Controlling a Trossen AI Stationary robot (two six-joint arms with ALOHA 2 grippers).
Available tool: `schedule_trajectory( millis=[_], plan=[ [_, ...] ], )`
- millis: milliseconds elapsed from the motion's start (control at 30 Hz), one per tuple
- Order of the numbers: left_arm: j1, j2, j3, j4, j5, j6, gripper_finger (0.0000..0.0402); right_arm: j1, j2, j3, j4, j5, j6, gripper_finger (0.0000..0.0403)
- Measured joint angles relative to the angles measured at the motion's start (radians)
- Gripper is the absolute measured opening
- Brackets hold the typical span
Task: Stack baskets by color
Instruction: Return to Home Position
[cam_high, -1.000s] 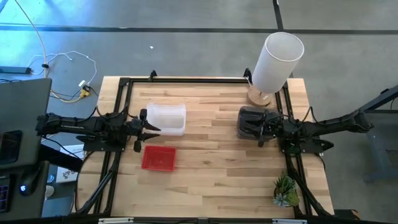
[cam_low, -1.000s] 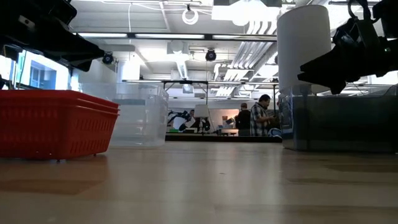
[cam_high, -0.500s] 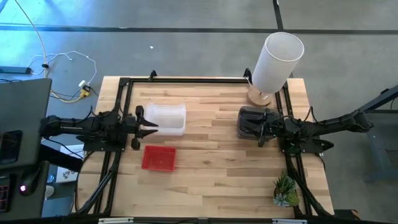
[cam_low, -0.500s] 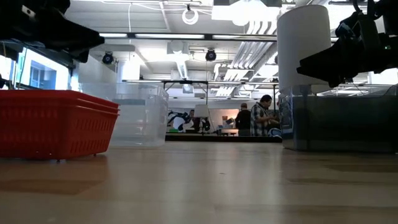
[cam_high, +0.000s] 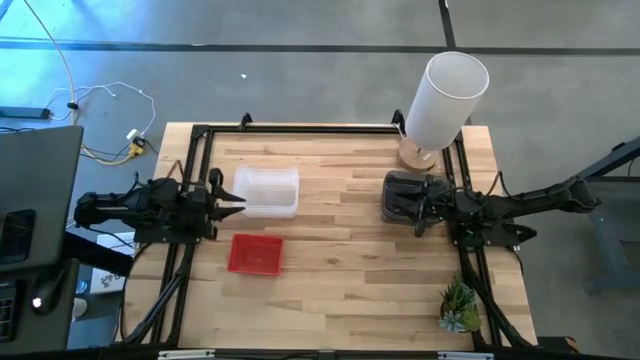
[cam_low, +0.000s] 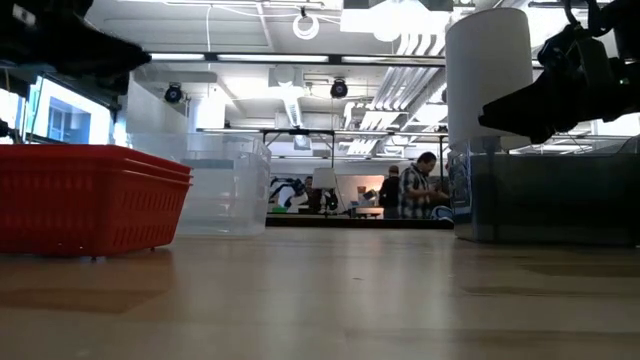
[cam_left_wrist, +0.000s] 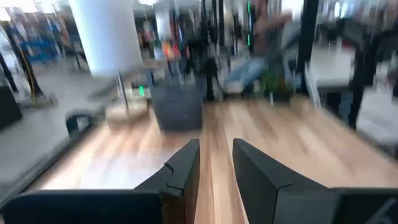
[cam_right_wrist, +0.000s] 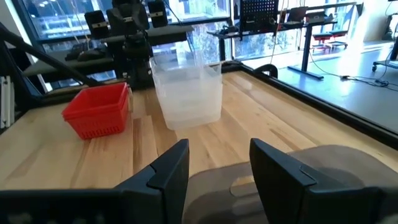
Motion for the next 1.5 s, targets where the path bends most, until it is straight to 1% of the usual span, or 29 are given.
schedule_trajectory(
  millis=[67, 200, 367, 467, 667, 767, 1500],
  plan=[
    [0.0, -0.006, -0.003, -0.067, 0.001, 0.011, 0.0085, 0.0, 0.0, 0.0, -0.008, -0.001, 0.0, 0.0158],
    [0.0, -0.006, -0.002, -0.117, 0.0, 0.012, 0.0085, 0.0, 0.0, 0.0, -0.017, -0.001, 0.0, 0.0158],
    [0.0, -0.006, -0.002, -0.107, -0.022, 0.022, 0.0085, 0.0, 0.0, 0.0, -0.017, -0.003, 0.0, 0.0158],
    [0.0, -0.006, -0.002, -0.09, -0.095, 0.011, 0.0085, 0.0, 0.0, 0.0, -0.018, -0.004, 0.0, 0.0158],
    [0.0, -0.005, -0.002, -0.099, -0.296, -0.112, 0.0085, 0.0, 0.0, 0.0, -0.018, -0.004, 0.0, 0.0158],
    [0.0, -0.005, -0.002, -0.099, -0.346, -0.118, 0.0085, 0.0, 0.0, 0.0, -0.018, -0.004, 0.0, 0.0158],
    [0.0, -0.004, -0.002, -0.095, -0.332, -0.111, 0.0085, 0.0, 0.0, -0.001, -0.018, -0.004, 0.0, 0.0158]
  ],
)
